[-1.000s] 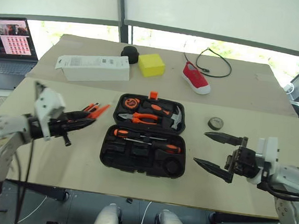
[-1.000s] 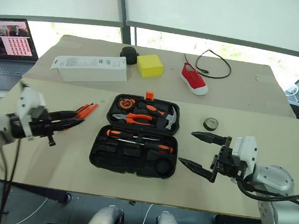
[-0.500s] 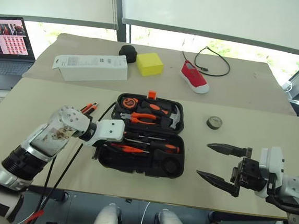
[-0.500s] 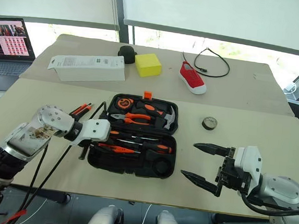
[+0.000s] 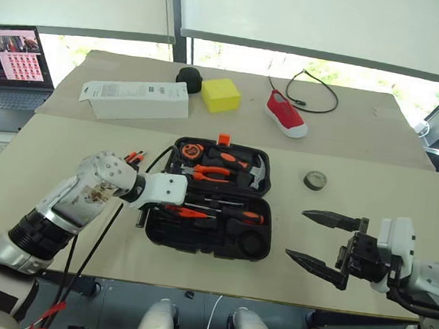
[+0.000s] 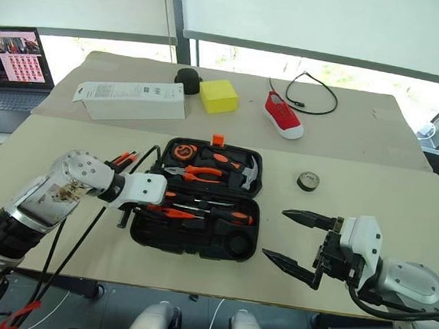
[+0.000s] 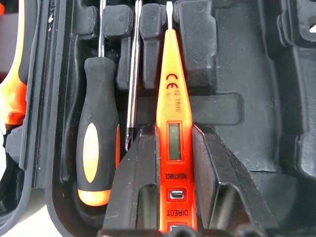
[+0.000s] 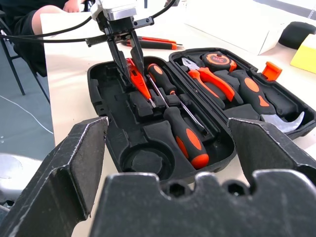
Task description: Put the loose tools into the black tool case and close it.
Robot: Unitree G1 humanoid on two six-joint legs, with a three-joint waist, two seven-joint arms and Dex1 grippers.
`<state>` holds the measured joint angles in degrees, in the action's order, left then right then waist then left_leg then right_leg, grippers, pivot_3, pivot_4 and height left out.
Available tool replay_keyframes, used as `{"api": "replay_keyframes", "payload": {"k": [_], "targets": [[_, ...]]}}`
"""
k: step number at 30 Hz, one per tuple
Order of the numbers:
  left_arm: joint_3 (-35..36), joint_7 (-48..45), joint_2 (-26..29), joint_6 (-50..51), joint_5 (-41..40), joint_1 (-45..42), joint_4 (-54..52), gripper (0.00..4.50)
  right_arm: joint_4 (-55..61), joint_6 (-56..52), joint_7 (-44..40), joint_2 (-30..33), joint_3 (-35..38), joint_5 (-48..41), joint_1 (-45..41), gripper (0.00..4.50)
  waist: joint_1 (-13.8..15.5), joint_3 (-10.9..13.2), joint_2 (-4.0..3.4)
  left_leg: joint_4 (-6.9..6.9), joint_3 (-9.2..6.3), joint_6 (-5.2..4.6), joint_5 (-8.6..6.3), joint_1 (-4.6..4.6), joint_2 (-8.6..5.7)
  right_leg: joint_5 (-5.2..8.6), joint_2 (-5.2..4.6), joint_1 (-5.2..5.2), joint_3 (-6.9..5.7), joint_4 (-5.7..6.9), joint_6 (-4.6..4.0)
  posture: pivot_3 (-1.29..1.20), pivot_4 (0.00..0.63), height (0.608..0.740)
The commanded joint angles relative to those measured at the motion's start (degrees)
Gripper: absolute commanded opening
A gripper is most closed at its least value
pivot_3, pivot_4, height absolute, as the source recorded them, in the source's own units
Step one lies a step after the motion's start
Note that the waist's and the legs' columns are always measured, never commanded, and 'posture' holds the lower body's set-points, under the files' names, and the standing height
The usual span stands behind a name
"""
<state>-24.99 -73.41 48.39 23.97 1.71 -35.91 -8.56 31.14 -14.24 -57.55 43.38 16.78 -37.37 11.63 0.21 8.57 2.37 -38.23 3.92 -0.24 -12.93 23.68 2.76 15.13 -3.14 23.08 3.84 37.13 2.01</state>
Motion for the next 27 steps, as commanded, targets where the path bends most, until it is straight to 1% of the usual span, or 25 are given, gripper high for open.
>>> {"api": "replay_keyframes", "payload": {"k": [1,3,5,7,8,9,11,12,13,14,17,21,24,26,27], "targets": [[-2.2,0.4,-1.7,1.0,2.5,-0.5,1.9,0.47,2.5,-0.7,0.9,-0.5,0.5,-1.9,-0.3,4.50,0.1,0.0,-0.01,-0.01,0.00,0.00,0.00,0.00,0.00,0.00,0.00,-0.01,0.00,0.00,0.00,0.00,0.150,0.740],[-2.3,0.6,-2.8,1.2,2.8,-0.8,2.5,0.47,2.8,-1.0,1.2,-0.7,0.2,-1.8,-0.2,4.50,0.2,0.0,-0.01,-0.04,0.00,0.00,0.00,0.00,-0.01,-0.01,-0.01,-0.02,0.00,0.00,0.01,0.00,0.150,0.740],[-2.4,0.1,-2.7,1.1,3.2,-0.7,2.8,0.47,2.9,-1.3,1.5,-0.8,-0.1,-1.8,-0.5,4.50,0.5,0.0,-0.04,-0.08,-0.01,0.00,0.00,0.00,-0.02,-0.02,-0.01,-0.05,0.00,0.00,0.03,0.00,0.150,0.740],[-1.9,-0.9,-1.0,0.6,3.5,-0.1,3.0,1.47,2.9,-1.7,1.7,-0.9,-0.2,-1.9,-0.8,4.50,0.5,0.0,-0.04,-0.13,-0.01,0.00,0.00,0.00,-0.02,-0.03,-0.02,-0.07,0.00,0.00,0.05,0.00,0.150,0.740],[-1.5,-1.2,-0.5,0.5,3.3,0.1,3.0,1.69,2.8,-1.7,1.8,-1.0,-0.2,-1.9,-0.9,4.50,0.4,0.0,-0.03,-0.14,-0.01,0.00,0.00,0.00,-0.02,-0.03,-0.02,-0.07,0.00,0.00,0.06,0.00,0.150,0.740],[-0.4,-1.1,-0.6,0.4,2.2,0.4,2.9,2.13,2.7,-1.8,1.8,-1.1,-0.3,-1.9,-1.0,4.50,0.3,0.0,-0.04,-0.14,-0.02,0.00,0.00,0.00,-0.01,-0.03,0.00,-0.07,0.00,0.00,0.05,0.00,0.150,0.740],[2.1,-1.0,-2.1,1.7,-1.2,0.5,2.2,2.85,2.5,-1.8,1.7,-1.2,-0.4,-1.7,-1.1,4.50,0.0,-0.1,-0.16,-0.12,-0.03,0.00,0.00,-0.01,0.02,-0.03,0.02,-0.05,0.01,0.01,0.05,0.00,0.150,0.740],[4.8,-0.9,-3.3,2.7,-4.6,0.5,1.7,3.11,2.4,-1.8,1.7,-1.4,-0.7,-1.6,-1.2,4.50,0.0,-0.1,-0.18,-0.12,-0.03,0.00,0.00,-0.01,0.03,-0.03,0.02,-0.03,0.01,0.04,0.04,0.00,0.150,0.740],[6.6,-0.8,-4.2,3.4,-6.8,0.6,1.3,3.53,2.4,-1.8,1.7,-1.4,-0.9,-1.5,-1.2,4.50,0.0,-0.1,-0.17,-0.12,-0.04,0.00,0.00,0.01,0.02,-0.03,0.03,-0.01,0.01,0.07,0.04,0.00,0.150,0.740],[8.3,-0.9,-4.7,3.8,-8.9,0.7,1.0,3.84,2.3,-1.8,1.8,-1.5,-1.0,-1.4,-1.4,4.50,0.1,-0.1,-0.15,-0.14,-0.08,-0.01,0.00,0.06,0.03,-0.03,0.04,0.00,-0.01,0.07,0.04,0.00,0.150,0.740],[13.6,-4.2,-4.1,0.2,-15.3,2.4,-0.1,3.84,2.0,-2.0,1.6,-1.6,-1.2,-1.4,-1.5,4.50,0.1,-0.1,-0.14,-0.35,-0.12,-0.01,0.00,0.18,0.07,-0.04,0.04,0.02,-0.07,0.09,0.05,0.00,0.150,0.740],[17.5,-0.8,-4.3,1.3,-16.7,3.7,1.2,3.84,1.4,-1.8,1.4,-1.7,-0.9,-1.2,-1.2,4.50,0.2,-0.1,-0.14,-0.39,-0.12,-0.06,-0.03,0.18,0.06,-0.04,0.02,-0.01,-0.08,0.08,0.06,0.00,0.150,0.740],[19.5,1.0,-6.8,-0.3,-18.5,5.2,4.5,3.20,1.2,-1.7,1.5,-2.0,-1.2,-1.0,-1.1,4.50,0.3,-0.1,-0.15,-0.41,-0.11,-0.06,-0.03,0.18,0.05,-0.05,0.02,-0.03,-0.07,0.08,0.07,0.00,0.150,0.740],[19.1,1.3,-9.0,-3.8,-18.3,6.8,7.8,2.61,1.2,-1.8,1.8,-2.4,-1.8,-0.8,-1.4,4.50,0.3,-0.1,-0.14,-0.43,-0.12,-0.06,-0.03,0.17,0.06,-0.05,0.02,-0.03,-0.08,0.09,0.07,0.00,0.150,0.740],[18.6,1.3,-9.7,-5.6,-17.8,7.3,9.3,2.17,1.1,-1.7,1.9,-2.6,-2.0,-0.8,-1.6,4.50,0.3,-0.1,-0.14,-0.43,-0.11,-0.06,-0.03,0.17,0.05,-0.05,0.02,-0.04,-0.08,0.08,0.07,0.00,0.150,0.740]]}}
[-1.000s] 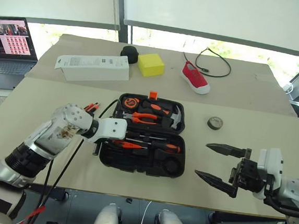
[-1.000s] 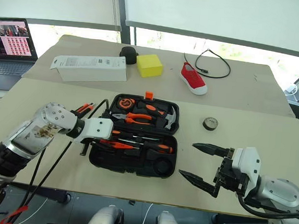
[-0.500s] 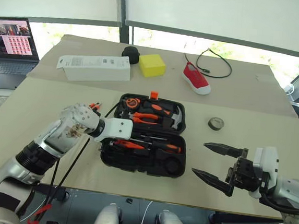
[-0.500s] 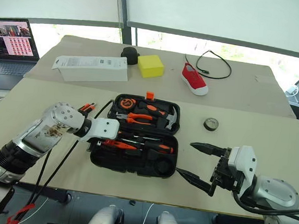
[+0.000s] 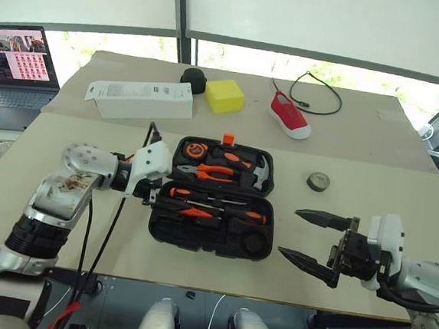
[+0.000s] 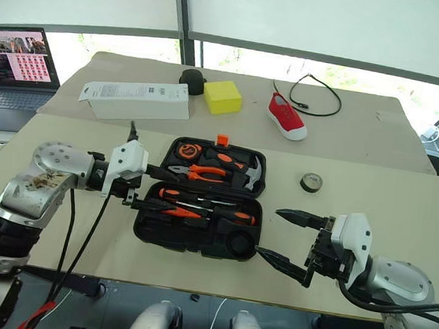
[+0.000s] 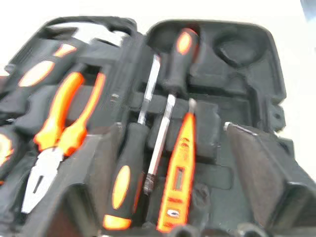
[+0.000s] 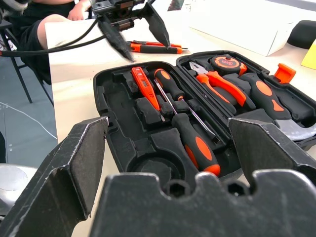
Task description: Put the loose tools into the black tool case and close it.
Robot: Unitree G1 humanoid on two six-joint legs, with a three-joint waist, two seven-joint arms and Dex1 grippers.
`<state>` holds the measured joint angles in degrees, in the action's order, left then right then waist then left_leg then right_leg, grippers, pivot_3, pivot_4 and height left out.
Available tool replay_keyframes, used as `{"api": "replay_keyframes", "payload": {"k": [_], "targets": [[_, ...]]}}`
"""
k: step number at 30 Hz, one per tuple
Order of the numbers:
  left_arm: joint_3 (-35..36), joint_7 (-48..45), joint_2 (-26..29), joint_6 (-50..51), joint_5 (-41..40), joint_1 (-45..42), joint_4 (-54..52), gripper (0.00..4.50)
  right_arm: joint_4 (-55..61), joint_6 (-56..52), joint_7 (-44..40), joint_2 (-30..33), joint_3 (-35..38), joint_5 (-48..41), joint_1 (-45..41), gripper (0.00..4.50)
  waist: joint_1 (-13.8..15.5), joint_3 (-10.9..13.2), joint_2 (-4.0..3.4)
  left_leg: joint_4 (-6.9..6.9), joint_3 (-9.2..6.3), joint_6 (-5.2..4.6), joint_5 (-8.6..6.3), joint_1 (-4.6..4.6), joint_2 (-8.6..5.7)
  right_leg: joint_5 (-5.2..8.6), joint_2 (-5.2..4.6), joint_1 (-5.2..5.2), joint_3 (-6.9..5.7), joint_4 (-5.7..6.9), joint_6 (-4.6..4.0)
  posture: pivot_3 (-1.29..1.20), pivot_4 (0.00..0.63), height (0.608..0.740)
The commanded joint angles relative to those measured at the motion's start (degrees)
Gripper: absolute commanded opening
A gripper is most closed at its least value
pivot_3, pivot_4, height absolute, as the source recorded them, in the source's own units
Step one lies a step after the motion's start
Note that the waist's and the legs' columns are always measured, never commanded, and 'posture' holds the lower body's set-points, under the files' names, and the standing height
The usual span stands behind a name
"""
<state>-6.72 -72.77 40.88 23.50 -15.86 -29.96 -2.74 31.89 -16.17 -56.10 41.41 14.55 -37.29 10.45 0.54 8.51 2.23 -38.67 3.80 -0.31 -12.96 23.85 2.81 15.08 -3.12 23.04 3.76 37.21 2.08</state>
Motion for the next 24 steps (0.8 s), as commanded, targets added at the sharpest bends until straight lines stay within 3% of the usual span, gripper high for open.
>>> {"api": "replay_keyframes", "payload": {"k": [1,6,18,24], "targets": [[-0.5,0.3,-2.4,-7.2,0.8,1.9,4.8,1.87,0.3,0.2,0.5,-0.7,0.1,-0.8,-0.6,4.50,0.0,0.0,0.00,0.00,0.00,0.00,0.00,0.00,0.00,0.00,0.00,0.00,0.00,0.00,0.00,0.00,0.150,0.740],[-2.2,1.8,-3.0,-8.4,2.6,3.7,6.5,0.08,0.6,-0.8,0.5,-0.5,0.7,-1.8,-0.2,4.50,0.0,0.0,0.01,-0.01,0.01,0.00,0.00,0.02,0.00,0.00,0.01,0.02,0.00,0.00,-0.01,0.00,0.150,0.740],[-7.5,4.1,-1.5,-5.7,8.2,7.9,6.2,0.08,1.0,-0.5,0.7,-1.2,0.5,-1.4,0.7,4.50,-0.1,-0.1,-0.08,-0.01,0.01,0.00,-0.01,-0.06,0.01,-0.01,0.00,-0.05,0.01,0.00,0.00,0.00,0.150,0.740],[-3.5,8.7,-2.0,-5.6,5.9,10.2,5.5,0.08,-0.4,0.4,0.0,-1.5,0.3,-0.8,0.3,4.50,-0.2,-0.2,-0.28,0.02,0.02,-0.04,-0.05,-0.66,0.02,0.02,-0.01,-0.65,0.01,-0.06,0.02,0.00,0.150,0.740]]}}
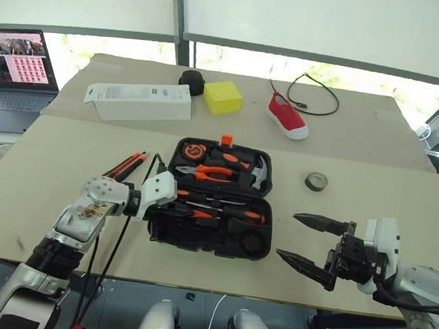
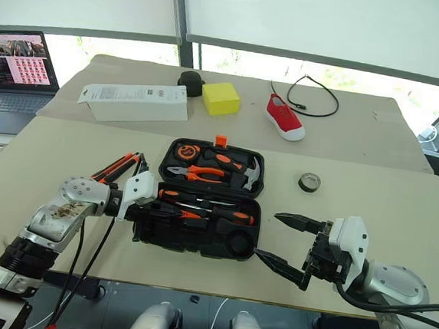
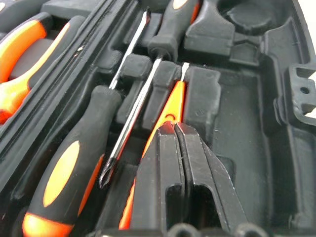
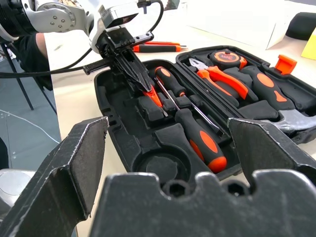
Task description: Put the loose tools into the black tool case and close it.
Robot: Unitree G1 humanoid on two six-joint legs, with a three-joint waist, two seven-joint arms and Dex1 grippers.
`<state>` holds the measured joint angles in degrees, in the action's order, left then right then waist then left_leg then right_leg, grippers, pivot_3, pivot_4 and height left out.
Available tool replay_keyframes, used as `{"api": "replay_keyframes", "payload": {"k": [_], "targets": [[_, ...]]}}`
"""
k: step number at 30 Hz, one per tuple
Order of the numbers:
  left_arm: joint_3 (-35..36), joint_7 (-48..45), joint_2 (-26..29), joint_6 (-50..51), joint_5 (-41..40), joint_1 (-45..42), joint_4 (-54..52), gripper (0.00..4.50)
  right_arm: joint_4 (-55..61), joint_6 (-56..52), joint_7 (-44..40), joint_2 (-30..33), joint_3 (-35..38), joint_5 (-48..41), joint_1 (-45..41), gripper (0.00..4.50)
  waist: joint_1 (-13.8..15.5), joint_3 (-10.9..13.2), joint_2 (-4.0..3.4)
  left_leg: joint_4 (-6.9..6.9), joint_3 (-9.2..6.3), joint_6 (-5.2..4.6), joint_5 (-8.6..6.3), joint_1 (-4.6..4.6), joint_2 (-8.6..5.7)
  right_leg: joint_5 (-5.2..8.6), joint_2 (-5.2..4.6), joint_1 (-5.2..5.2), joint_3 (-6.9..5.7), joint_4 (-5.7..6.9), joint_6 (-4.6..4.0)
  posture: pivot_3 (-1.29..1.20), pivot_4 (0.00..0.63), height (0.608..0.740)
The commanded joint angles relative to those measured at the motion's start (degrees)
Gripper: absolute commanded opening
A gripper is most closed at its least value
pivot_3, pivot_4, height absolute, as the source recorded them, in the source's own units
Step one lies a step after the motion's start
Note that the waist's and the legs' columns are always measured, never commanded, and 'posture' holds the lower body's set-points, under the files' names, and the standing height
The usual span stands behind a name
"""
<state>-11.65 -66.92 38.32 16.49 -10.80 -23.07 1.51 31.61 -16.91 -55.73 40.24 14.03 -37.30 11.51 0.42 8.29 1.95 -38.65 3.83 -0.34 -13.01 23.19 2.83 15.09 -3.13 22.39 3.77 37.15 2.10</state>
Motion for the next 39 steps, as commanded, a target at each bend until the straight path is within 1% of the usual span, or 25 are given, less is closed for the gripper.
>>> {"api": "replay_keyframes", "payload": {"k": [1,3,4,5,6,7,8,9,10,11,14,15,18,20,22,26,30,32,35,37,39], "targets": [[4.6,4.0,-0.2,1.2,-1.7,4.5,0.0,0.08,-0.5,1.6,-0.5,-0.4,1.1,-0.6,-0.8,4.50,-0.2,0.0,-0.01,0.01,0.00,0.00,0.00,-0.07,0.01,0.00,0.00,-0.06,0.00,-0.01,-0.01,0.00,0.150,0.740],[10.0,6.0,-1.6,0.1,-5.7,6.4,-2.1,0.58,-1.2,2.3,-0.7,-0.8,1.6,-0.4,-0.8,4.50,-0.5,0.0,-0.04,0.01,-0.01,0.00,0.00,-0.08,0.05,0.01,0.00,-0.05,0.01,-0.01,-0.03,0.00,0.150,0.740],[13.8,5.7,-1.9,-1.4,-8.8,8.7,-3.9,0.74,-1.6,3.0,-0.9,-1.0,1.9,-0.2,-0.8,4.50,-0.6,0.0,-0.03,0.02,-0.02,0.00,0.00,-0.06,0.07,0.01,0.00,-0.03,0.01,0.00,-0.04,0.00,0.150,0.740],[18.1,5.2,-2.1,-2.5,-12.2,11.4,-5.9,1.19,-2.0,3.9,-1.0,-1.4,2.4,-0.1,-0.7,4.50,-0.7,0.0,-0.04,0.01,-0.06,0.00,0.00,-0.04,0.07,0.01,0.00,-0.02,0.00,0.01,-0.04,0.00,0.150,0.740],[22.5,5.5,-2.2,-2.4,-15.2,14.3,-7.7,1.48,-2.4,4.5,-1.0,-1.8,2.9,-0.3,-0.4,4.50,-1.1,0.0,-0.02,0.02,-0.12,0.00,0.00,0.00,0.11,0.01,-0.01,0.07,0.02,0.01,-0.05,0.00,0.150,0.740],[26.8,6.3,-2.2,-3.1,-17.1,17.2,-8.7,1.87,-2.7,5.4,-1.0,-2.4,3.5,-0.4,-0.3,4.50,-1.2,0.0,0.01,0.06,-0.21,0.00,0.00,0.05,0.11,0.01,-0.02,0.12,0.02,0.00,-0.05,0.00,0.150,0.740],[31.8,8.1,-2.3,-3.2,-18.1,20.9,-8.8,2.17,-3.0,7.4,-1.1,-3.5,4.1,-0.3,-0.1,4.50,-1.3,0.0,0.02,0.10,-0.27,-0.01,-0.01,0.06,0.11,0.00,-0.05,0.16,0.02,0.00,-0.06,0.00,0.150,0.740],[34.9,9.4,-2.3,-3.3,-18.7,23.4,-8.9,2.45,-3.2,8.8,-1.3,-4.2,4.5,-0.2,0.1,4.50,-1.4,0.0,0.03,0.13,-0.30,-0.01,-0.02,0.06,0.11,0.00,-0.08,0.16,0.03,-0.01,-0.05,0.00,0.150,0.740],[38.5,11.3,-2.7,-3.3,-19.1,26.6,-8.4,2.92,-3.2,8.8,-1.1,-4.8,4.5,-0.5,0.6,4.50,-1.4,0.0,0.03,0.19,-0.31,-0.02,-0.02,0.05,0.11,0.00,-0.10,0.18,0.03,-0.03,-0.05,0.00,0.150,0.740],[40.8,12.6,-3.1,-3.2,-19.4,28.8,-8.4,3.17,-3.2,8.7,-1.1,-5.1,4.6,-0.8,1.1,4.50,-1.4,0.0,0.02,0.26,-0.31,-0.02,-0.02,0.02,0.11,0.01,-0.16,0.18,0.03,-0.04,-0.05,0.00,0.150,0.740],[47.5,16.5,-5.0,-4.6,-19.8,35.0,-6.7,4.28,-3.3,10.3,0.1,-7.0,3.9,0.3,1.6,4.50,-1.1,0.0,0.04,0.32,-0.29,-0.02,-0.02,-0.04,0.09,0.02,-0.26,0.14,0.03,-0.06,-0.03,0.00,0.150,0.740],[49.8,17.8,-5.8,-5.8,-19.3,37.1,-4.8,4.48,-3.4,11.4,0.6,-8.1,3.4,0.7,1.3,4.50,-1.0,0.0,0.07,0.32,-0.28,-0.02,-0.02,-0.03,0.06,0.03,-0.29,0.12,0.02,-0.09,0.00,0.00,0.150,0.740],[53.2,21.2,-7.3,-8.7,-17.4,40.7,-0.3,4.48,-4.0,15.2,0.6,-10.6,1.6,3.0,0.1,4.50,-1.0,0.0,0.14,0.31,-0.27,-0.01,-0.02,-0.05,0.06,0.05,-0.30,0.10,0.02,-0.12,0.01,0.00,0.150,0.740],[53.6,22.6,-7.5,-7.3,-18.9,40.7,-0.2,4.48,-3.5,15.5,1.3,-12.3,0.8,2.1,-0.6,4.50,-0.8,0.0,0.22,0.31,-0.26,-0.01,-0.02,-0.05,0.07,0.07,-0.30,0.13,0.00,-0.12,-0.01,0.00,0.150,0.740],[52.7,23.4,-6.7,-5.4,-20.0,39.0,-0.5,4.48,-2.9,14.5,1.8,-12.9,0.1,0.8,-0.9,4.50,-0.4,0.0,0.26,0.31,-0.28,-0.01,-0.02,-0.03,0.07,0.08,-0.30,0.14,-0.06,-0.12,-0.03,0.00,0.150,0.740],[48.5,23.1,-2.3,-0.5,-20.4,31.1,1.0,4.48,-2.2,13.6,2.4,-12.6,-1.3,0.9,-1.5,4.50,0.3,0.0,0.34,0.31,-0.19,0.01,-0.02,-0.02,0.04,0.07,-0.35,0.35,-0.12,-0.13,-0.05,0.00,0.150,0.740],[39.9,21.6,4.2,6.9,-17.8,16.1,8.1,4.48,-2.1,10.8,4.3,-11.7,-3.3,1.1,-4.6,4.50,0.2,0.0,0.40,0.31,-0.07,0.01,0.00,0.04,0.00,0.05,-0.29,0.20,-0.13,-0.06,-0.06,0.00,0.150,0.740],[34.8,20.4,6.3,7.7,-14.8,8.7,13.9,4.48,-2.7,9.9,4.9,-11.6,-4.5,1.8,-6.6,4.50,-0.1,0.0,0.40,0.31,-0.02,0.02,0.00,0.02,0.00,0.01,-0.23,0.21,-0.13,-0.07,-0.11,0.00,0.150,0.740],[26.2,18.1,7.7,7.7,-8.9,-1.7,24.3,4.48,-3.6,8.6,5.5,-11.1,-6.0,2.5,-9.6,4.50,-0.8,0.0,0.39,0.35,0.06,0.01,0.01,0.05,-0.04,0.01,-0.17,0.27,-0.11,-0.06,-0.11,0.00,0.150,0.740],[21.8,16.0,7.7,5.2,-5.3,-6.0,29.8,4.48,-3.1,7.5,5.4,-10.3,-5.9,1.6,-10.1,4.50,-1.2,0.0,0.40,0.39,0.09,0.02,0.00,0.13,-0.04,0.01,-0.10,0.34,-0.10,-0.06,-0.11,0.00,0.150,0.740],[18.4,15.4,7.9,5.5,-2.3,-9.0,34.2,4.48,-2.6,6.8,5.1,-9.3,-5.5,1.1,-9.8,4.50,-1.4,0.0,0.40,0.44,0.10,0.03,-0.01,0.22,-0.04,0.02,-0.09,0.45,-0.09,-0.06,-0.10,0.00,0.150,0.740]]}}
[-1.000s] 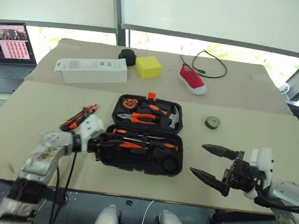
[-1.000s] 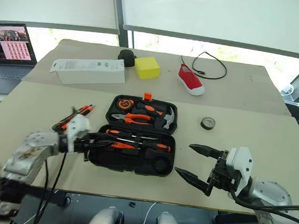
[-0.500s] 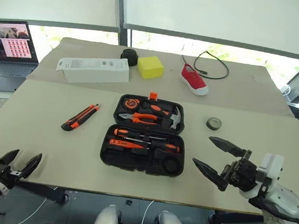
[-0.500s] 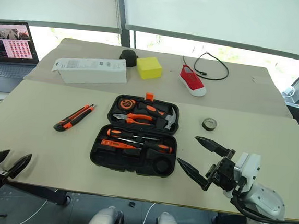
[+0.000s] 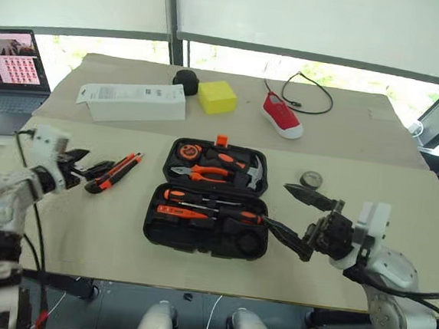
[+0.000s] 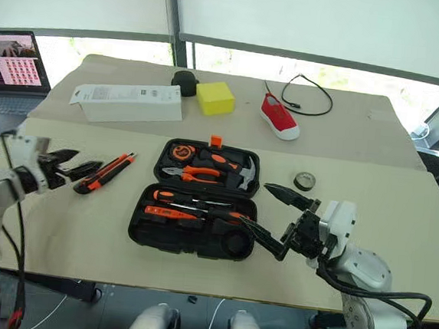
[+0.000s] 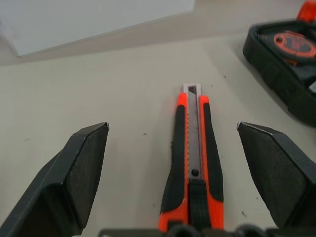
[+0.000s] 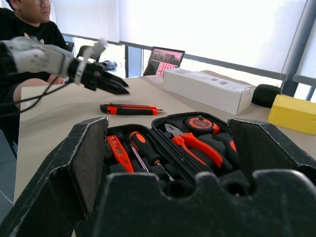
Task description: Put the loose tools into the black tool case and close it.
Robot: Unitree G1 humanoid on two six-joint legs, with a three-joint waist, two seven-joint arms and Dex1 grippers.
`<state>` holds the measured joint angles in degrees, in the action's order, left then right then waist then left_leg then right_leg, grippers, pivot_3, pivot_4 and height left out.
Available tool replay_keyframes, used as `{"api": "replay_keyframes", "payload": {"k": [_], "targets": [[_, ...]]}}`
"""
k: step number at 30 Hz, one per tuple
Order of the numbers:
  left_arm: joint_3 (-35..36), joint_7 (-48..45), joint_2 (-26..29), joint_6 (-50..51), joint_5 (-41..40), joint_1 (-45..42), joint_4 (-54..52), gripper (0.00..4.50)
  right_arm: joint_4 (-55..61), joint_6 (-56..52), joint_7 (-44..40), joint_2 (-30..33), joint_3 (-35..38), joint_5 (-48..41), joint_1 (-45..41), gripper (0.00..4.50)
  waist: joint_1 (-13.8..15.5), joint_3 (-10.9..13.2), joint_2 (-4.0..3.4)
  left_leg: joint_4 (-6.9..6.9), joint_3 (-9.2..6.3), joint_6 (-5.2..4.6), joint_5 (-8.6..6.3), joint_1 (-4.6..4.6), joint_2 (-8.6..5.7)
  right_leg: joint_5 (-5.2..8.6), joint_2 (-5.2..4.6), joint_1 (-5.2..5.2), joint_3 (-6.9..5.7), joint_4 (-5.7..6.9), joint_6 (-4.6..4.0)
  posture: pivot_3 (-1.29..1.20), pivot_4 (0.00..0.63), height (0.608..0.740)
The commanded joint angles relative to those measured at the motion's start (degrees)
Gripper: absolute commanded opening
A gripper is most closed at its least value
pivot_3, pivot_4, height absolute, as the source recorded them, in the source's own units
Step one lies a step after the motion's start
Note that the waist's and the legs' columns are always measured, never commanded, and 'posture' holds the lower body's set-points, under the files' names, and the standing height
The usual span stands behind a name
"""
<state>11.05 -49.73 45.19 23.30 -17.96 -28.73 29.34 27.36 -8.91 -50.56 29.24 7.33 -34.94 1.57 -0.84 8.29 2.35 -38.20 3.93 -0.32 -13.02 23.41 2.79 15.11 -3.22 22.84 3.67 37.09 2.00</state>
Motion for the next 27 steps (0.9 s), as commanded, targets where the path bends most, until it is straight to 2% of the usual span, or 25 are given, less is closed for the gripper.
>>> {"api": "replay_keyframes", "payload": {"k": [1,4,8,9,13,16,18,21,24,27], "targets": [[-5.6,-2.7,1.1,-2.0,5.9,-4.2,7.9,4.48,1.9,-1.5,-0.1,2.1,1.4,-1.5,0.3,4.50,-0.2,0.0,0.01,0.01,0.01,0.01,-0.01,0.14,0.01,0.00,0.02,0.16,0.02,0.00,0.00,0.00,0.150,0.740],[-8.1,-5.6,0.5,-3.1,7.4,-6.1,10.7,4.48,2.1,-1.7,-0.1,3.1,2.7,-1.9,1.0,4.50,0.2,0.0,-0.01,0.01,-0.03,0.01,-0.01,0.43,0.01,0.00,0.04,0.41,-0.01,0.04,0.00,0.00,0.150,0.740],[-7.8,-6.2,-0.8,-6.5,8.0,-7.2,13.1,3.57,2.4,-1.5,0.5,3.2,3.1,-1.6,1.9,4.50,0.2,0.0,0.00,-0.02,-0.01,0.01,0.00,0.40,0.00,0.01,0.00,0.33,0.00,0.04,0.01,0.00,0.150,0.740],[-7.3,-6.5,-1.1,-8.5,7.8,-7.2,13.3,3.00,2.5,-1.4,0.5,3.2,3.2,-1.5,2.3,4.50,0.3,0.0,0.00,-0.03,-0.01,0.00,0.00,0.39,-0.01,0.01,-0.01,0.32,0.00,0.04,0.01,0.00,0.150,0.740],[-3.8,-10.7,-1.8,-17.3,4.2,-6.4,11.0,1.82,2.8,-1.2,-0.2,3.7,3.7,-1.3,4.1,4.50,0.7,0.0,0.01,-0.04,-0.02,0.01,0.00,0.41,-0.01,0.01,-0.02,0.33,0.00,0.04,0.02,0.00,0.150,0.740],[-0.5,-16.3,-1.5,-20.3,-0.4,-5.0,5.9,1.77,2.9,-1.3,-1.2,4.8,4.9,-1.7,5.5,4.50,0.7,0.1,0.13,-0.06,-0.01,0.01,0.00,0.45,0.02,0.00,-0.01,0.36,-0.01,0.04,0.01,0.00,0.150,0.740],[-0.1,-23.7,0.5,-17.4,-5.1,-1.8,-3.4,1.77,3.3,-1.8,-2.4,6.3,6.8,-2.9,7.4,4.50,0.7,0.1,0.15,-0.06,-0.02,0.01,0.00,0.46,0.03,0.00,-0.01,0.36,-0.02,0.04,0.01,0.00,0.150,0.740],[-6.4,-34.0,5.6,-19.9,-4.4,4.9,-21.0,1.77,3.7,-3.6,-7.2,10.0,10.5,-6.6,12.0,4.50,0.6,0.1,0.14,-0.05,0.00,0.01,-0.01,0.48,0.04,0.01,-0.04,0.36,-0.01,0.00,0.02,0.00,0.150,0.740],[-12.9,-34.8,7.8,-15.4,-2.3,8.4,-33.4,1.77,3.0,-6.1,-11.7,15.2,11.5,-6.8,15.3,4.50,0.8,0.1,0.05,-0.04,0.05,-0.01,-0.02,0.40,0.02,0.02,-0.13,0.25,0.04,-0.02,0.04,0.00,0.150,0.740],[-16.0,-34.0,8.1,-14.7,-0.2,10.3,-38.2,1.77,2.8,-7.0,-13.3,17.1,11.7,-6.8,16.5,4.50,0.9,0.1,0.03,-0.11,0.06,-0.03,-0.01,0.26,0.01,0.02,-0.08,0.13,0.06,-0.01,0.06,0.00,0.150,0.740]]}}
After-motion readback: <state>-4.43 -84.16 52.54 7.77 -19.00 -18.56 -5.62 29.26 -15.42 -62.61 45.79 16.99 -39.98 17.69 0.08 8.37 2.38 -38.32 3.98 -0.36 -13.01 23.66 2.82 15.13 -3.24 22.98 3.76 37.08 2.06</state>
